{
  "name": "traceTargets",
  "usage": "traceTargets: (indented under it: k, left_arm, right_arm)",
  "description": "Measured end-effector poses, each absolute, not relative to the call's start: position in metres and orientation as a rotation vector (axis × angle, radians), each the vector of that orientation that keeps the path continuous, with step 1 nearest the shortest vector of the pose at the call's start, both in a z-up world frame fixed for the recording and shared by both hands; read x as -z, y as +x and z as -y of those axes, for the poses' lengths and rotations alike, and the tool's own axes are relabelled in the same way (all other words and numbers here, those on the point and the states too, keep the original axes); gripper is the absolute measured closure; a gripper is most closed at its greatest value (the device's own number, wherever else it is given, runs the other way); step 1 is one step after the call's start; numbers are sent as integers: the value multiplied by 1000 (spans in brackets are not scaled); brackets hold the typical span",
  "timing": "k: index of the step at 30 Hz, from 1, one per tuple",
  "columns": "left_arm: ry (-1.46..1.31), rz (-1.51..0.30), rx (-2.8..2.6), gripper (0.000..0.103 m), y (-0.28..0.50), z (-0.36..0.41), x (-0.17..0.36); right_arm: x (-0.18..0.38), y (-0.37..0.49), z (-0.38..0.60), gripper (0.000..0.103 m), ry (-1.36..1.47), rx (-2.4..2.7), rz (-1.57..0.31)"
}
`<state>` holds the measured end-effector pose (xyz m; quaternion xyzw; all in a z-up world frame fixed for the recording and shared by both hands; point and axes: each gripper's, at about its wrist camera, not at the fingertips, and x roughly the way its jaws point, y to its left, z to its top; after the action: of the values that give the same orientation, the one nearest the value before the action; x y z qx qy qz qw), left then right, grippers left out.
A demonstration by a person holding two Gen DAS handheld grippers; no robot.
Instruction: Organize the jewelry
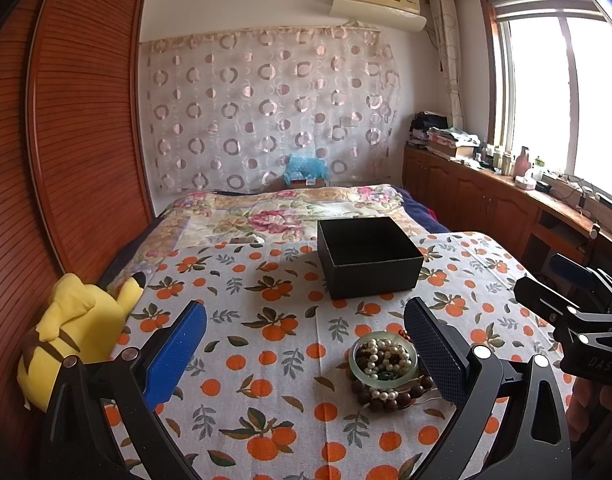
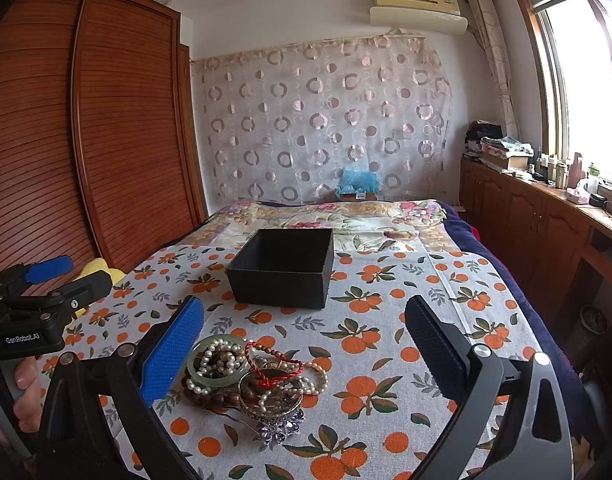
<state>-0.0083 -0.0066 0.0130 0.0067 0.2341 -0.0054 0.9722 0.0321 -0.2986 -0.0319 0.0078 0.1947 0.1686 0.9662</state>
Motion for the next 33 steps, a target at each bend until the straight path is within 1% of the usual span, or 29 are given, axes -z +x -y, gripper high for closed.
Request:
traceTargets:
  k: [33]
  left_arm:
    - [15,-478,11,7,-10,5,-11]
  right_arm:
    - [31,32,299,2,19,-343,-396]
